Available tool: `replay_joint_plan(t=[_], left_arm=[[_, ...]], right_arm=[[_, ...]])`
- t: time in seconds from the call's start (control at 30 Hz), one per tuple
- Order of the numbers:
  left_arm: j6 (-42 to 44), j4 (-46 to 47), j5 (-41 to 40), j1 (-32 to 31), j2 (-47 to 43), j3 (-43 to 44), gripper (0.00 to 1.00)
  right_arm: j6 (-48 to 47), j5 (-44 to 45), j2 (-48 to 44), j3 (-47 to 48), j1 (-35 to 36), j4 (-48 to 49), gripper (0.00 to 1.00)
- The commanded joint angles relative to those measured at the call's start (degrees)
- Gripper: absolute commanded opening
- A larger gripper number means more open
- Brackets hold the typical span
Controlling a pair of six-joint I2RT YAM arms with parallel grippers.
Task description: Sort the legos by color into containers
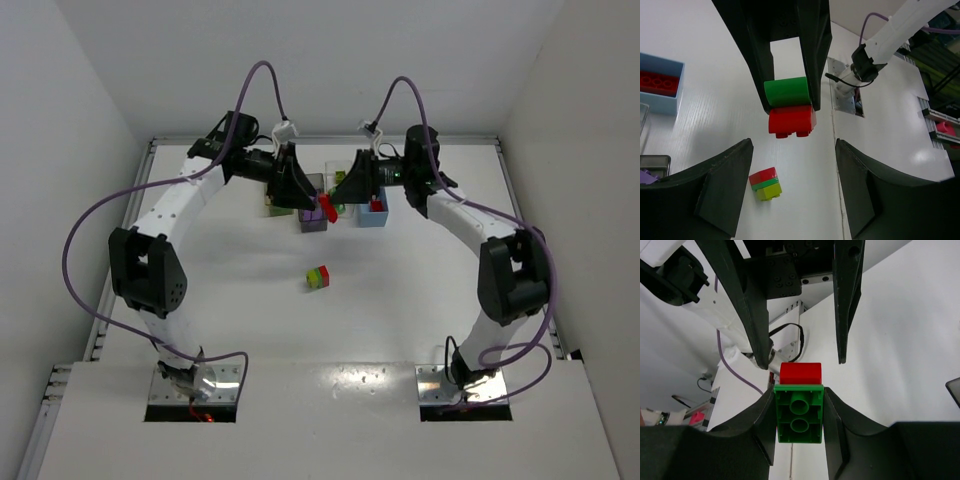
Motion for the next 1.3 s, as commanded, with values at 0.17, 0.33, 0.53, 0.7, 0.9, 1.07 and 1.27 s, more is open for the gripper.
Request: replay_joint_plan(t=[0.17,0.33,0.53,0.7,0.9,1.07,1.27], left_arm=[[0.7,1.0,3.2,-1.4,0.3,1.5,0.73],[0.7,1.6,2.1,-2.6,0.3,1.5,0.73],[0.2,2.1,0.8,-3.7,0.9,2.0,0.56],[-1.7,2.6,-1.6,-4.2,0.9,2.0,0.18],[-1.7,2.6,-2.7,-4.8,-1.1,-1.6,0.07],[-1.1,2.6,-4.3,-4.1,-5.4,-9.5,0.07],[-1.8,4.2,-10.9,-0.1,-13.8,-18.1,0.07]], right_arm=[[-0.2,-0.9,0.9,4.4,1.6,3.9,0.07],[-0.2,-0.9,0.9,4.9,2.1,3.9,0.07],[-0.2,-0.9,0.9,4.4,2.6,4.4,0.07],[-0.7,-0.9,0.9,4.4,2.6,4.4,0.07],[-2.5,0.8,0.9,5.1,1.0,5.0,0.07],[-9.9,3.0,0.9,7.2,-2.2,-3.9,0.07],[-18.7,11.5,0.9,9.0,-4.3,-12.5,0.07]])
